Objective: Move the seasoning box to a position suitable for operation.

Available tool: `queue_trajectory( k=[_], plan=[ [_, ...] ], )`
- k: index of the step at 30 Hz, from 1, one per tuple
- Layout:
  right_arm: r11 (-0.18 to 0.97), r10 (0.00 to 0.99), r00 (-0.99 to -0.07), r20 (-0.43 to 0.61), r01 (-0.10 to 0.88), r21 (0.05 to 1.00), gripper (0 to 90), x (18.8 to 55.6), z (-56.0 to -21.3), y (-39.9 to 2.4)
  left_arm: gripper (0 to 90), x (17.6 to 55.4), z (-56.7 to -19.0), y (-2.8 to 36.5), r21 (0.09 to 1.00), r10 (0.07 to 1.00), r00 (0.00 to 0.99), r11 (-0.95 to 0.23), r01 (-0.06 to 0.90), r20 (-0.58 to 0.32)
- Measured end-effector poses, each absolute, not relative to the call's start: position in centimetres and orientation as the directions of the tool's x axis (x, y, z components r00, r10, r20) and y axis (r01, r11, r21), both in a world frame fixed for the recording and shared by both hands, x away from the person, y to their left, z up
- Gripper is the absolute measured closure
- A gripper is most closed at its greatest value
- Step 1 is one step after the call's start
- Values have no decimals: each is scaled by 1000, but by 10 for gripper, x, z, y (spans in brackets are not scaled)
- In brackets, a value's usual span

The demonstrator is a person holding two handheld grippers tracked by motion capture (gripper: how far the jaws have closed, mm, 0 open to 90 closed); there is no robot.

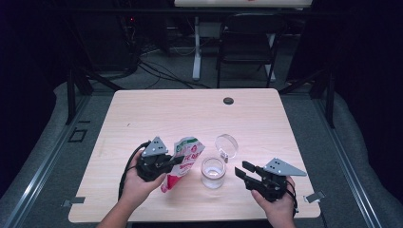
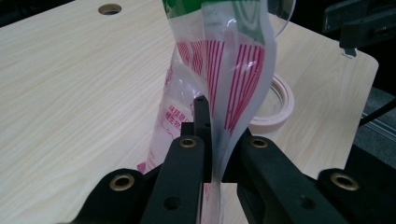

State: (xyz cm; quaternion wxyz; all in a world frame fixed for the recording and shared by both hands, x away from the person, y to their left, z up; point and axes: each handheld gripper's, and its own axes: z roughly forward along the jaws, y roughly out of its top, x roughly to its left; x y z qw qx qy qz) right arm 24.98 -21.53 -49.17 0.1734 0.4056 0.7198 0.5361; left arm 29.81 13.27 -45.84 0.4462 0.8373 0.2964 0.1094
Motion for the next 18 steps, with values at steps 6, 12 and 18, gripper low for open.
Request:
queue_trajectory(
  k=[6, 12, 18],
  plan=[
    [128, 747, -647, 156, 369, 920, 617, 248, -484, -206, 892, 290, -466, 138, 814, 592, 799, -411, 410, -103],
    [141, 731, -666, 148, 360, 922, 625, 250, -479, -198, 891, 284, -475, 141, 812, 586, 801, -403, 421, -124],
    [162, 708, -693, 135, 345, 924, 624, 252, -478, -186, 888, 280, -484, 147, 809, 581, 797, -384, 445, -163]
  ],
)
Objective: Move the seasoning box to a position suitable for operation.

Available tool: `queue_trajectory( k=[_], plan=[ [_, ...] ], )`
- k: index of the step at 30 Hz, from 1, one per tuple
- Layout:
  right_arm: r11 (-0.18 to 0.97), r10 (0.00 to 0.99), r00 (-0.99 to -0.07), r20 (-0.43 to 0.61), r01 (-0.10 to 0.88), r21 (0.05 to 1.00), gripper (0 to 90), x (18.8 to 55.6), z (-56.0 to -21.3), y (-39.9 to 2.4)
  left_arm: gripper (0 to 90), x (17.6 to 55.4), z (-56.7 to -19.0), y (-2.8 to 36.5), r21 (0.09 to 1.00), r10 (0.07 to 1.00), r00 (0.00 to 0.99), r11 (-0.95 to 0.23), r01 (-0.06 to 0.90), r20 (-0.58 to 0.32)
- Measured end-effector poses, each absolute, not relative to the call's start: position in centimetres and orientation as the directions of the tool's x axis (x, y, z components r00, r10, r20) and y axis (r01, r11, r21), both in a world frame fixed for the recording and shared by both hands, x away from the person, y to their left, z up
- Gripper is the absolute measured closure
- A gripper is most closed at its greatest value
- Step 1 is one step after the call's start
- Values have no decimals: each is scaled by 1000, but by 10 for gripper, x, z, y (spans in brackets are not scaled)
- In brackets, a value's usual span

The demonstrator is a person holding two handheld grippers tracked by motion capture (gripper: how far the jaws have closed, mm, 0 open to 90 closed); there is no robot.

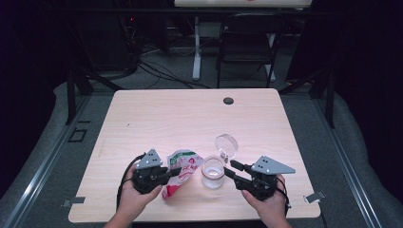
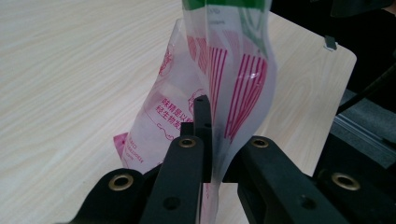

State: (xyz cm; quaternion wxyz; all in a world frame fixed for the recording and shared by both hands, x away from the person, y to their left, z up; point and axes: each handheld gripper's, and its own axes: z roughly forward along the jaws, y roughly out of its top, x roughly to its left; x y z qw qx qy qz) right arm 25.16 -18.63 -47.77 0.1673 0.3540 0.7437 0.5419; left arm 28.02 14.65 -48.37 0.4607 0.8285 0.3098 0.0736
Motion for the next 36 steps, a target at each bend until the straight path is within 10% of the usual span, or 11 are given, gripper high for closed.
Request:
queue_trajectory(
  k=[36],
  plan=[
    [297, 544, -830, 123, 327, 897, 639, 285, -471, -97, 860, 271, -503, 151, 809, 550, 808, -364, 461, -212]
  ],
)
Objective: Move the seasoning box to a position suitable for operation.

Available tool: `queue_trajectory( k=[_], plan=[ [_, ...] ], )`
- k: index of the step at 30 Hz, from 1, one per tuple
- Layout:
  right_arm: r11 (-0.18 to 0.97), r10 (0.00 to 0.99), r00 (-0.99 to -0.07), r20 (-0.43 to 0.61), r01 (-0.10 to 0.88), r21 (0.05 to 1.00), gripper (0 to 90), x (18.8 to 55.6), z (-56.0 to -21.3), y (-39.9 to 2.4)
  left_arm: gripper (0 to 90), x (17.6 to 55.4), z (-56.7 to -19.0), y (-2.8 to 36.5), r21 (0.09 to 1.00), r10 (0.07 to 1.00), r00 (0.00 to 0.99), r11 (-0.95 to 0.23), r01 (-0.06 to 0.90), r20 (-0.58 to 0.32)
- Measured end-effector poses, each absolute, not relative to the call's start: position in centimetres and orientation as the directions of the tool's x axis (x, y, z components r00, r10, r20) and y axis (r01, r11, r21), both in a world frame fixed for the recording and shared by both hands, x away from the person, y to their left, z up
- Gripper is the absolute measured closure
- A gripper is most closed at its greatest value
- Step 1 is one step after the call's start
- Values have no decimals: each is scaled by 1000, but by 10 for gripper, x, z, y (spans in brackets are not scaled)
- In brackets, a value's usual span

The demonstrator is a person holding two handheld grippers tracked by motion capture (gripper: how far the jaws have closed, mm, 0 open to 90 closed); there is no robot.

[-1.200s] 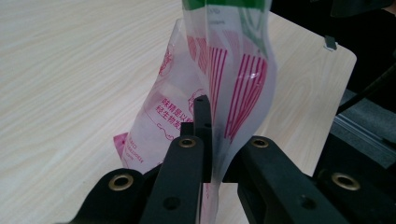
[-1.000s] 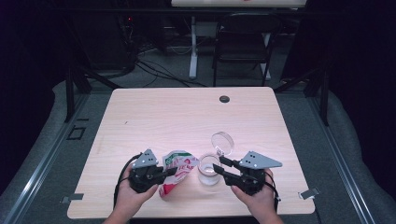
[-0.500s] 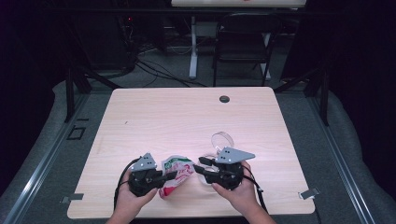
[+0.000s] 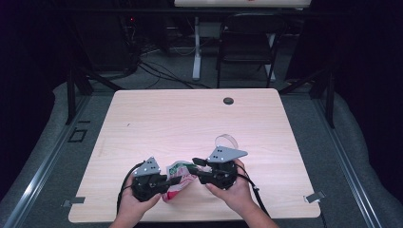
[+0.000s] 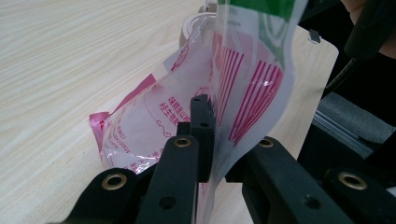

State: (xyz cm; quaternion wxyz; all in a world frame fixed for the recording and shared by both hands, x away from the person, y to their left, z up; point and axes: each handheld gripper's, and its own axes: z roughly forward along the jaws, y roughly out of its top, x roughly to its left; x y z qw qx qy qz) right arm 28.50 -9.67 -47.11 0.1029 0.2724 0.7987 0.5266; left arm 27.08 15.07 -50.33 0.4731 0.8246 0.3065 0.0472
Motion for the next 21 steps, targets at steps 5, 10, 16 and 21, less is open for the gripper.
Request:
queue_trajectory(
  k=[5, 10, 16, 21],
  plan=[
    [309, 532, -839, 109, 312, 898, 632, 286, -468, -89, 859, 270, -503, 150, 806, 550, 806, -363, 468, -220],
    [322, 521, -847, 104, 308, 895, 633, 287, -467, -84, 859, 271, -504, 150, 808, 547, 807, -361, 465, -220],
    [339, 515, -852, 98, 307, 889, 675, 288, -469, -82, 857, 271, -504, 150, 807, 544, 807, -357, 470, -229],
    [342, 510, -853, 109, 317, 885, 764, 288, -470, -82, 854, 271, -504, 151, 805, 545, 806, -359, 472, -230]
  ],
)
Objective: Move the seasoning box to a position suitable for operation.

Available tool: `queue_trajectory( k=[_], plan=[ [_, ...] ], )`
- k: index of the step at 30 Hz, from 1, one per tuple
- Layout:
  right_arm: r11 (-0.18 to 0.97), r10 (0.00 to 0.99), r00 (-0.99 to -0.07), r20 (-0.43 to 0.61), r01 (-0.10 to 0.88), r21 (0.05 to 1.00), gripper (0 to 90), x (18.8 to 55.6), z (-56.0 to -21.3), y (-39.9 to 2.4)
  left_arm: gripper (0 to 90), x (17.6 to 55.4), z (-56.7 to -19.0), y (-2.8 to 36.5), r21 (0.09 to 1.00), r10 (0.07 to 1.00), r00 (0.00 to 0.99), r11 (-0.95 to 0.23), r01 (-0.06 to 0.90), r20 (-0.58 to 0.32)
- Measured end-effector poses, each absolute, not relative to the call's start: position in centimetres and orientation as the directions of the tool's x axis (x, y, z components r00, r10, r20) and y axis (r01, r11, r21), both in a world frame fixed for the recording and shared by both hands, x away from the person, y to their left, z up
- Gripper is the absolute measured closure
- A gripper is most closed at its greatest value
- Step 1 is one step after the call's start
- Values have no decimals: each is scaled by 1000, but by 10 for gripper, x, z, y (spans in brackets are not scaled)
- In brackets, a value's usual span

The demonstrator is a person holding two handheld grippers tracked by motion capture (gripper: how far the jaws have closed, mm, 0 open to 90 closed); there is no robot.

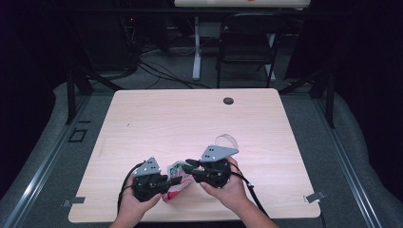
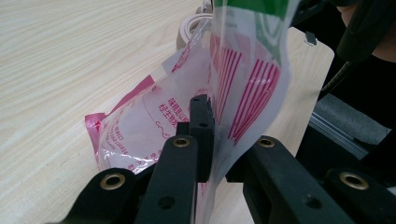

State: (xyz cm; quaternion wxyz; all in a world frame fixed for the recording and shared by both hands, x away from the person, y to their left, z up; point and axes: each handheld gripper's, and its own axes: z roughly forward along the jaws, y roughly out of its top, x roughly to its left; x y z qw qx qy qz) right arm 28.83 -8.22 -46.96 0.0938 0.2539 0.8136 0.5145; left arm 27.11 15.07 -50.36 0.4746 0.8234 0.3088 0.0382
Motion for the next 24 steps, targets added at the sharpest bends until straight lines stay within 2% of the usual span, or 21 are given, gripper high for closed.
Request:
queue_trajectory(
  k=[4, 10, 24],
  plan=[
    [364, 498, -861, 106, 318, 875, 836, 288, -470, -82, 853, 271, -504, 151, 809, 548, 802, -346, 475, -237],
    [377, 489, -866, 104, 317, 871, 891, 288, -470, -82, 849, 271, -504, 150, 808, 547, 803, -347, 476, -237],
    [367, 486, -867, 106, 313, 876, 900, 289, -467, -79, 794, 269, -505, 158, 816, 577, 792, -350, 460, -199]
  ],
)
